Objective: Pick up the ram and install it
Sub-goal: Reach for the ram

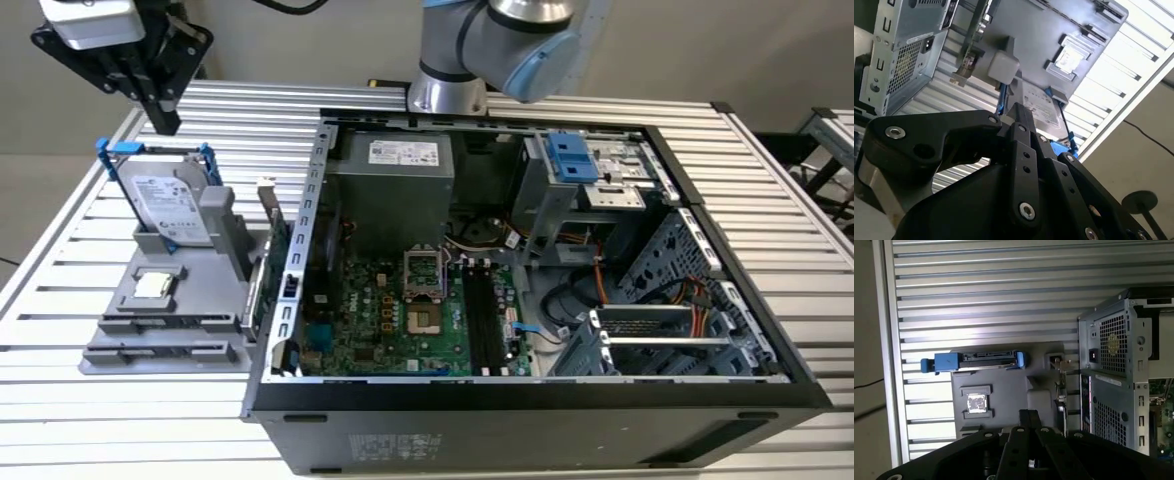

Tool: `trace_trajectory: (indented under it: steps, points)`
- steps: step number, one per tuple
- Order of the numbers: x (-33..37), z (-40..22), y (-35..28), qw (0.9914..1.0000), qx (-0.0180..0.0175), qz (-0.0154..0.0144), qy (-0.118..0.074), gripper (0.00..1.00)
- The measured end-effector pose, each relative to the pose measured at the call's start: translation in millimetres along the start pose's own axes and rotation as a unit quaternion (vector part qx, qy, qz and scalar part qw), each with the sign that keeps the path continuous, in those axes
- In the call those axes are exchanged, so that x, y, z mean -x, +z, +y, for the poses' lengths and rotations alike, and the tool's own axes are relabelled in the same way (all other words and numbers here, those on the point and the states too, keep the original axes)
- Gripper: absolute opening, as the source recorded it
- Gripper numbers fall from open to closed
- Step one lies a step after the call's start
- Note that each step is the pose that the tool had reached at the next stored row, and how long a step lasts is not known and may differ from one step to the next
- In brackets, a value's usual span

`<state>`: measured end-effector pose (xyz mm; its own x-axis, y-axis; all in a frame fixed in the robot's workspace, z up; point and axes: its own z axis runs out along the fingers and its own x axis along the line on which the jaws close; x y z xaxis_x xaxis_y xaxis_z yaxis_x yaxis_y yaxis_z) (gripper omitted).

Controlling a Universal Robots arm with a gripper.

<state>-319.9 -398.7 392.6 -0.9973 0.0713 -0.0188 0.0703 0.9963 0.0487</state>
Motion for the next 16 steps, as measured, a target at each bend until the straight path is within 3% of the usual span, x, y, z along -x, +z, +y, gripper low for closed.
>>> trace_trajectory:
  steps: [12,16]
  points:
    - [-47.6,-3.4,-1.1,1.0,0.0,0.0,0.0,0.0]
    - [-51.1,-5.6,-1.3,1.0,0.0,0.0001,0.0,0.0]
